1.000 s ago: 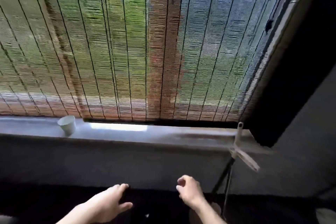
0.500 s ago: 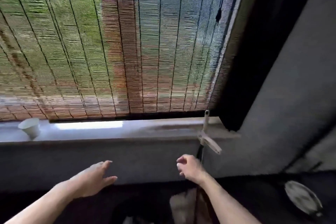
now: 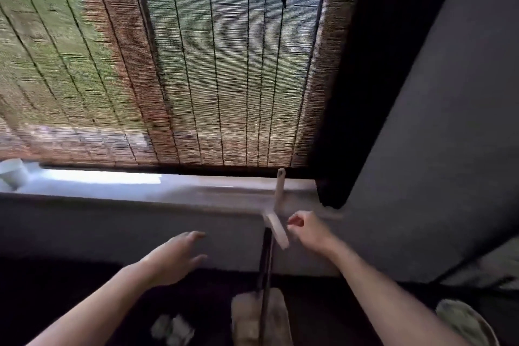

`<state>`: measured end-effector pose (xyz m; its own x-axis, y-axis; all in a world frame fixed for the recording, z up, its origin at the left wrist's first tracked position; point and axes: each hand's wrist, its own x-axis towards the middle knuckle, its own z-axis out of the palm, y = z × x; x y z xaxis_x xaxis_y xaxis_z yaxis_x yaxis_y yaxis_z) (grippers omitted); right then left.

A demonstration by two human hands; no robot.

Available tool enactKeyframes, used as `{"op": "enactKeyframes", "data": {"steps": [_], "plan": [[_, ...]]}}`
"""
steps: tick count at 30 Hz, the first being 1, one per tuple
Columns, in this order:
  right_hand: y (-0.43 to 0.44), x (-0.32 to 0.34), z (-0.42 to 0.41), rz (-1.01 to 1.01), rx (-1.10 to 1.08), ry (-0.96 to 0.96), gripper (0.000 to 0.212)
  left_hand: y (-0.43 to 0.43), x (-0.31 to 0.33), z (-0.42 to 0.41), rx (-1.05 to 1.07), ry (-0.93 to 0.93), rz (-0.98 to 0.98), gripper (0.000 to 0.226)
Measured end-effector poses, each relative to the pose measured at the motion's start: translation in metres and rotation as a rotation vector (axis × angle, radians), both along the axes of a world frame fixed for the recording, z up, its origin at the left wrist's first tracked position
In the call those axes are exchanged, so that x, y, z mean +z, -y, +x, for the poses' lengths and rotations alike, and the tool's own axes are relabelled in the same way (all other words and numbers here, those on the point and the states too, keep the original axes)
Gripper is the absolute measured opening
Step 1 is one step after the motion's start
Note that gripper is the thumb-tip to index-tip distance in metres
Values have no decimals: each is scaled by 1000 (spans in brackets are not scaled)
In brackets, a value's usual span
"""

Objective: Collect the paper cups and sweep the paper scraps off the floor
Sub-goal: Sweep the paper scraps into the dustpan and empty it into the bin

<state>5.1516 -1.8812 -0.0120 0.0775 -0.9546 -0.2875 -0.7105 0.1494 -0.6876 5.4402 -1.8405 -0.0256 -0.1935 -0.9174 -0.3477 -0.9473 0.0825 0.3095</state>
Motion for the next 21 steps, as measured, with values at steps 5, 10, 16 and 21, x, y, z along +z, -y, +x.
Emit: {"op": "enactKeyframes", "data": {"steps": [5, 10, 16, 21], "plan": [[34, 0, -14, -9, 10, 42, 40, 28, 0, -34, -22, 5, 31, 64], [83, -6, -12, 1, 25, 188, 69, 72, 4, -51, -64, -8, 26, 61], [150, -25, 9, -51, -90, 153, 69, 139, 12, -54, -230, -28, 17, 63], [185, -46, 29, -15, -192, 157, 48, 186, 13, -55, -364, -38, 37, 61]]}}
